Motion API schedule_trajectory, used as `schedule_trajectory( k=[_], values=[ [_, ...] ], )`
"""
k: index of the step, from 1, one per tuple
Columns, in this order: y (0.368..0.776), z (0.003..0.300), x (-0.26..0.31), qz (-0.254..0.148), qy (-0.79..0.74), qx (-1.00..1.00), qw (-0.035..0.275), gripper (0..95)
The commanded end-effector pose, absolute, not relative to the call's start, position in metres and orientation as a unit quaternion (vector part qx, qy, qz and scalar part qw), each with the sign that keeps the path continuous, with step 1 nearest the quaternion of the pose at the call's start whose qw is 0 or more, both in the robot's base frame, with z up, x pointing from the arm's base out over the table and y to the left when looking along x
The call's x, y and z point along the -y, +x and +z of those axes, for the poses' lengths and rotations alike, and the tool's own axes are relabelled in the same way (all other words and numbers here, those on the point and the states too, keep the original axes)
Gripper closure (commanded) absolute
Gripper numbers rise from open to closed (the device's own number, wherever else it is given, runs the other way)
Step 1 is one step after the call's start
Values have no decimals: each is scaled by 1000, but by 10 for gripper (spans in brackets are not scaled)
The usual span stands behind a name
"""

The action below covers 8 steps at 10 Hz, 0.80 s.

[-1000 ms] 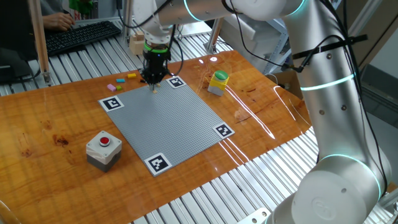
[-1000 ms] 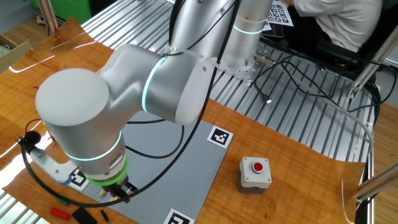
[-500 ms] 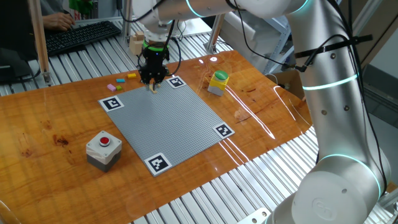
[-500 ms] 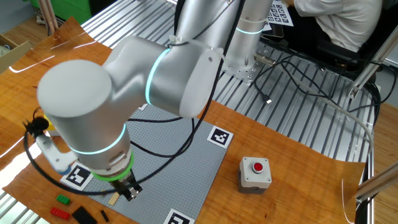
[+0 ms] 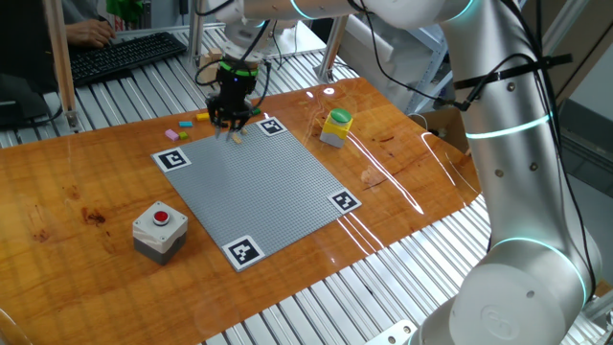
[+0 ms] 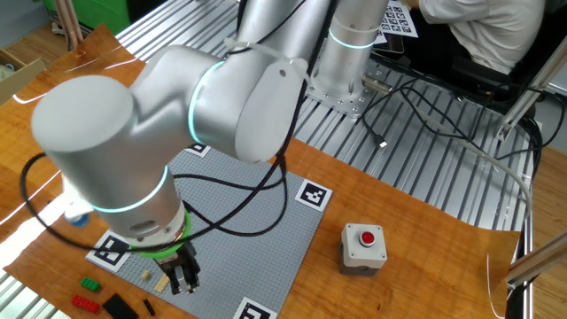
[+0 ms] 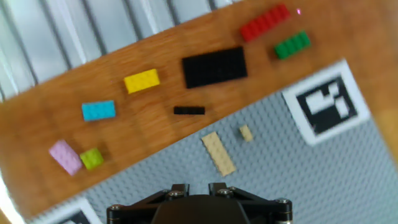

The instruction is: Build with small Lego blocks

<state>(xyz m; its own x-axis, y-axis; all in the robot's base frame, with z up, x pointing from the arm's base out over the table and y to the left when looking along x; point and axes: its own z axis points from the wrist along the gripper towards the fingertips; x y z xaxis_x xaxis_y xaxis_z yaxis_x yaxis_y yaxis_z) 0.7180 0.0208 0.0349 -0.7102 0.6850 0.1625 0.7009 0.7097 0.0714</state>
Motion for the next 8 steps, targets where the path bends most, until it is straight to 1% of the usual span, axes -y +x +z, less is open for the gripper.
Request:
schedule_trajectory(
  k=[1,4,8],
  values=[
    [726,38,-46,-83,-496,862,66,760],
    [733,37,-58,-87,-528,843,62,760],
    [751,33,-71,-94,-585,804,50,760]
  ],
)
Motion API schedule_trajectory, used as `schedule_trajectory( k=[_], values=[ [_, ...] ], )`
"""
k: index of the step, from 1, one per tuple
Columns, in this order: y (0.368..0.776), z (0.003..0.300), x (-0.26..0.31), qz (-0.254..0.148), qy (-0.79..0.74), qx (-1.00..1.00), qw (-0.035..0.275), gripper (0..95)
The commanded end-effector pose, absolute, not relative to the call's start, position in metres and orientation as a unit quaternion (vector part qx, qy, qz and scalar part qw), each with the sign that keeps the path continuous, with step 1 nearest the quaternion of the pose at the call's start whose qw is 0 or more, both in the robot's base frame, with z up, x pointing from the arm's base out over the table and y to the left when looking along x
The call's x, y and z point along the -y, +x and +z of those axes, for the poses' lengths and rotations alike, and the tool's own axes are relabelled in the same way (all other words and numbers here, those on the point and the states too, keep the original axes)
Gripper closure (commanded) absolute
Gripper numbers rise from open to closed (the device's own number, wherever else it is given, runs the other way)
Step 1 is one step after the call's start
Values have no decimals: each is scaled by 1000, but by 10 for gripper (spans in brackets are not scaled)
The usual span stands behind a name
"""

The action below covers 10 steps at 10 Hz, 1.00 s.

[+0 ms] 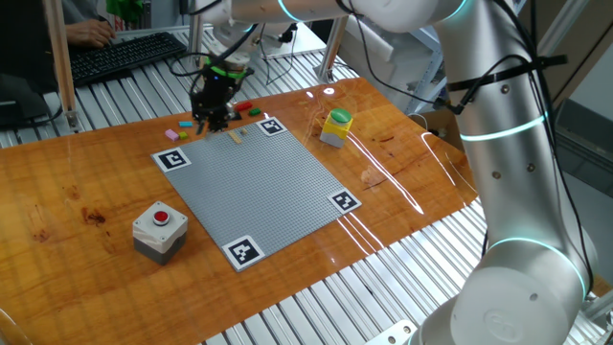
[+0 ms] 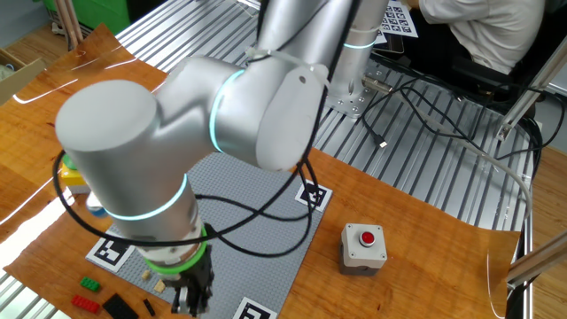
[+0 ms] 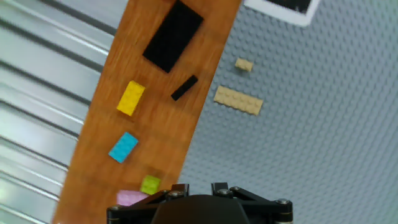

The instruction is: Build with small Lego blocks

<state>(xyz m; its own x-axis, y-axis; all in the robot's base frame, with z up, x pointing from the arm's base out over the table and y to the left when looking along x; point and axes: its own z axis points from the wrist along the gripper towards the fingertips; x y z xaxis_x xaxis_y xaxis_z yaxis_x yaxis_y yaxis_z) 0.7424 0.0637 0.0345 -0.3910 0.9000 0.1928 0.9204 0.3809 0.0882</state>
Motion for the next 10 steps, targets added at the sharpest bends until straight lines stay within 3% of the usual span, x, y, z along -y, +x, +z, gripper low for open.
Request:
schedule_trajectory(
  k=[1,10],
  values=[
    [757,31,-73,-95,-605,789,46,760],
    [792,30,-83,-99,-691,716,34,760]
  ],
)
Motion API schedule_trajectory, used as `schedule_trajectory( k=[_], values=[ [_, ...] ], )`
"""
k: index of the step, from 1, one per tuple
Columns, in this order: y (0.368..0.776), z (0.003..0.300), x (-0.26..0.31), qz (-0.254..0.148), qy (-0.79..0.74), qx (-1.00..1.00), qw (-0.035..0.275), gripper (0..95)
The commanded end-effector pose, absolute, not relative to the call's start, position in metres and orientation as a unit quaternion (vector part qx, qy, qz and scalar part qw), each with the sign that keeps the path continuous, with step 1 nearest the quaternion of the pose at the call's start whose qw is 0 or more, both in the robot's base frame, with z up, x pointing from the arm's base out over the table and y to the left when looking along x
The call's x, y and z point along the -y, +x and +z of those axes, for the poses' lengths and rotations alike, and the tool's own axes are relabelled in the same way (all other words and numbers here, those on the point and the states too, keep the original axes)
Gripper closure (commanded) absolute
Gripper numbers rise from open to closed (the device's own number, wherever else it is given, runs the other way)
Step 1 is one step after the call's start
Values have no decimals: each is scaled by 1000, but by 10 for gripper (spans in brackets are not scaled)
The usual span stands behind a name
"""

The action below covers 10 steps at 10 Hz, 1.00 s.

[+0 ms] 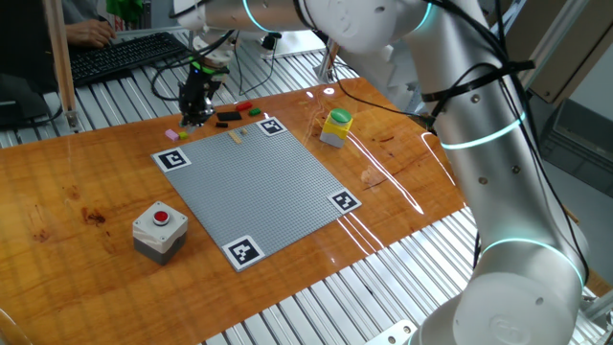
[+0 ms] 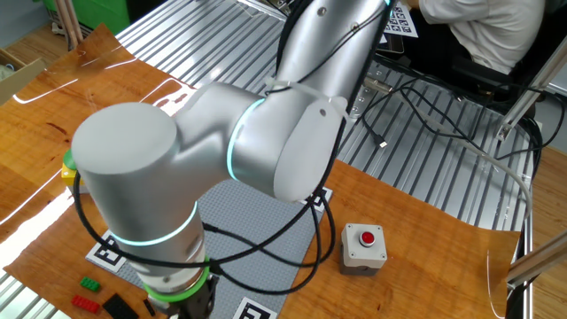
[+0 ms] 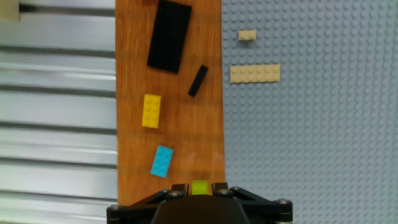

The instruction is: Build with small Lego blocks

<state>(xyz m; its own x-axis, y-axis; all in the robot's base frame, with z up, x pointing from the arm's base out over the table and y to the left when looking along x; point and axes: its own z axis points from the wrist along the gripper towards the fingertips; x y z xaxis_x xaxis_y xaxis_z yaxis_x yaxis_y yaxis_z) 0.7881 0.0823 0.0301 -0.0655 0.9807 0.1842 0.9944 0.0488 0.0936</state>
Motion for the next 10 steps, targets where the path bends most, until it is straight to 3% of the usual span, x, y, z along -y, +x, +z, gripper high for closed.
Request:
schedule_trajectory(
  k=[1,10],
  values=[
    [794,29,-84,-100,-693,713,31,760],
    [790,20,-88,-78,-671,738,11,760]
  ],
)
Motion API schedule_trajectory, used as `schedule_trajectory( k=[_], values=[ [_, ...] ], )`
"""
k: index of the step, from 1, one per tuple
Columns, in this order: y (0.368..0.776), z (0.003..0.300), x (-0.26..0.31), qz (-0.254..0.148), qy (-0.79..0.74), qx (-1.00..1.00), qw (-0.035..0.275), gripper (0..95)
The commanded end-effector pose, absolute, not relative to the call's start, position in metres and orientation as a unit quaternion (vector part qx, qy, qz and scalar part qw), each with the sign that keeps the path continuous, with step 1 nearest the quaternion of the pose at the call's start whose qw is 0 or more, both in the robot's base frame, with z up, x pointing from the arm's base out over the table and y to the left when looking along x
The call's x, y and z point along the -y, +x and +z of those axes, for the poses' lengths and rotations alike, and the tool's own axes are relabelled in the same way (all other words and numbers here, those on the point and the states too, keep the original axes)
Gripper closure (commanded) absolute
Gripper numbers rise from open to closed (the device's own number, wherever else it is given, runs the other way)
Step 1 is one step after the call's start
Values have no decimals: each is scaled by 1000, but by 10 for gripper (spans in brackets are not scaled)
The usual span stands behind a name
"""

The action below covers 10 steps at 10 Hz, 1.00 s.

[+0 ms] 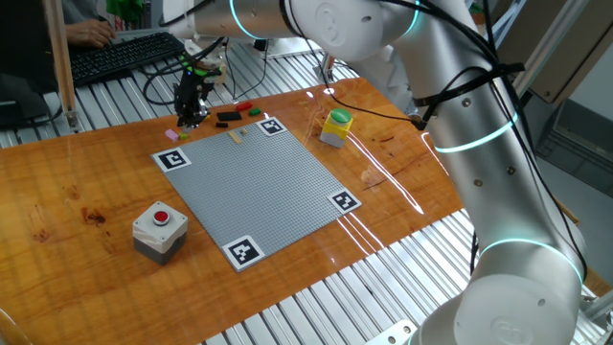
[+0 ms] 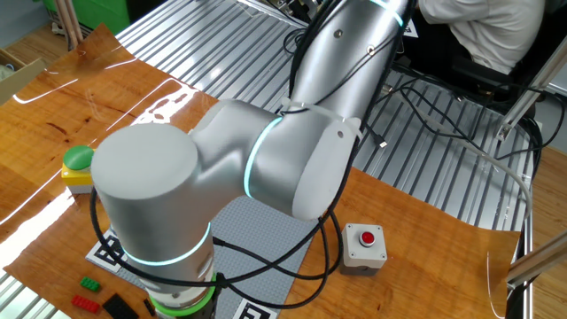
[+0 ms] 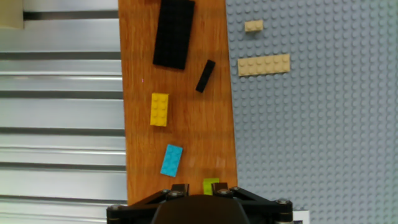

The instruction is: Build with small Lego blocks

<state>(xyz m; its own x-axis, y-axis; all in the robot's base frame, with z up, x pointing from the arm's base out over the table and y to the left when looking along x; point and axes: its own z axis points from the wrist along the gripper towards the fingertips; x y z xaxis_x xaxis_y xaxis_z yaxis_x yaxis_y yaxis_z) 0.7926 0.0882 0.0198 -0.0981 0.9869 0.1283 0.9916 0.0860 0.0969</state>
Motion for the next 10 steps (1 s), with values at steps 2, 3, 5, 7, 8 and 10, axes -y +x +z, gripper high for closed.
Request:
schedule_trajectory(
  k=[2,3,5,7,8,10],
  values=[
    [789,18,-88,-74,-670,739,9,760],
    [788,17,-88,-71,-668,741,7,760],
    [785,15,-88,-68,-666,743,5,760],
    [782,13,-88,-67,-664,745,3,760],
    [782,12,-88,-67,-663,745,2,760],
    [782,12,-88,-68,-663,745,-1,950]
  ],
)
